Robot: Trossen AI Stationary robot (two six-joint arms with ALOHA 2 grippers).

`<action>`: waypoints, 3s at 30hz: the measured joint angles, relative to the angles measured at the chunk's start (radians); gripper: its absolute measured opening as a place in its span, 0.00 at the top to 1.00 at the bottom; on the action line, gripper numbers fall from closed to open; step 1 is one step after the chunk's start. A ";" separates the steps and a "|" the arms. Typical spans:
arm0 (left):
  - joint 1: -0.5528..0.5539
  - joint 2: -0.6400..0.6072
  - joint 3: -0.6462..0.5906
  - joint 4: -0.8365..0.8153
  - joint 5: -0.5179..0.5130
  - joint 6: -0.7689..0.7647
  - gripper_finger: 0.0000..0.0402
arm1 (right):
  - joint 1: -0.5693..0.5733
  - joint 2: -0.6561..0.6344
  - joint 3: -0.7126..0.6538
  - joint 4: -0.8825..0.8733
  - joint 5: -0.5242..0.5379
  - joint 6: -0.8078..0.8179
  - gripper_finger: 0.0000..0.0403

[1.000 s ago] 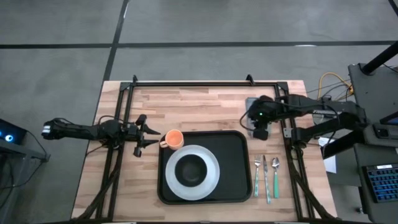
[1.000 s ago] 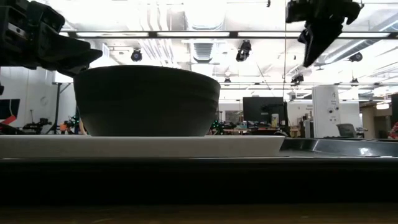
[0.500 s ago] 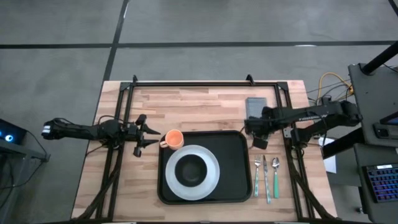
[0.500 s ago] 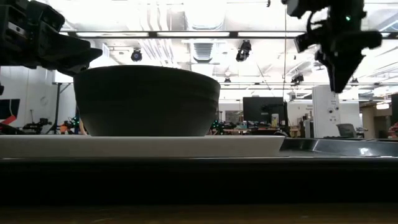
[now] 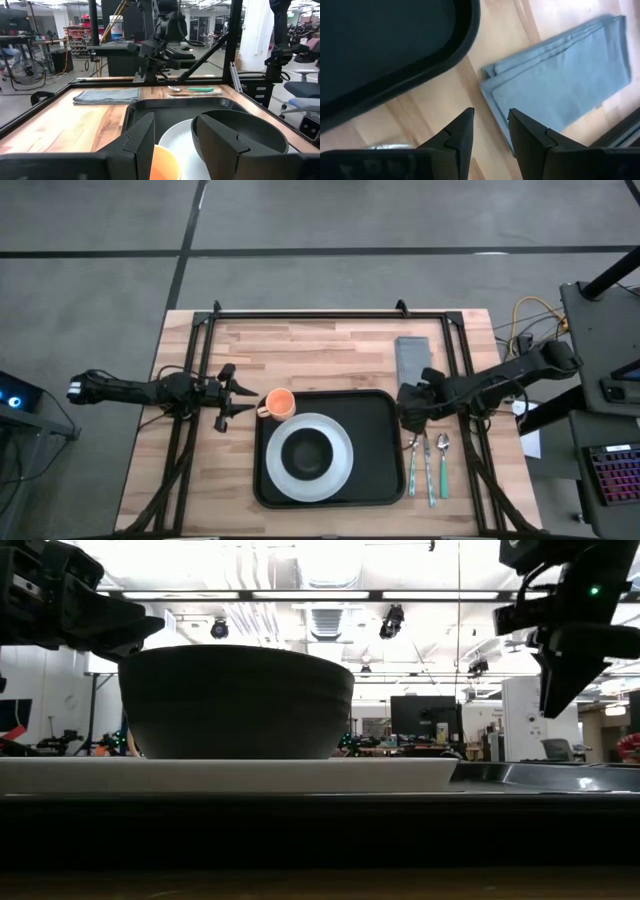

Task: Set up tray
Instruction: Put the gray napkin on the black serving tray right of the white plate

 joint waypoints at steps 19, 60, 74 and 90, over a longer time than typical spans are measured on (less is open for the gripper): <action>0.000 0.000 0.010 0.000 0.000 0.025 0.68 | 0.000 0.060 -0.023 0.105 0.025 -0.048 0.33; 0.000 0.001 0.011 -0.006 0.000 0.013 0.68 | -0.101 0.307 -0.215 0.407 0.210 -0.039 0.47; 0.000 0.001 0.011 -0.005 0.001 0.002 0.68 | -0.149 0.267 -0.200 0.418 0.113 -0.045 0.97; 0.000 0.007 0.010 -0.008 0.001 0.001 0.68 | -0.129 -0.055 -0.219 0.400 0.081 -0.043 0.98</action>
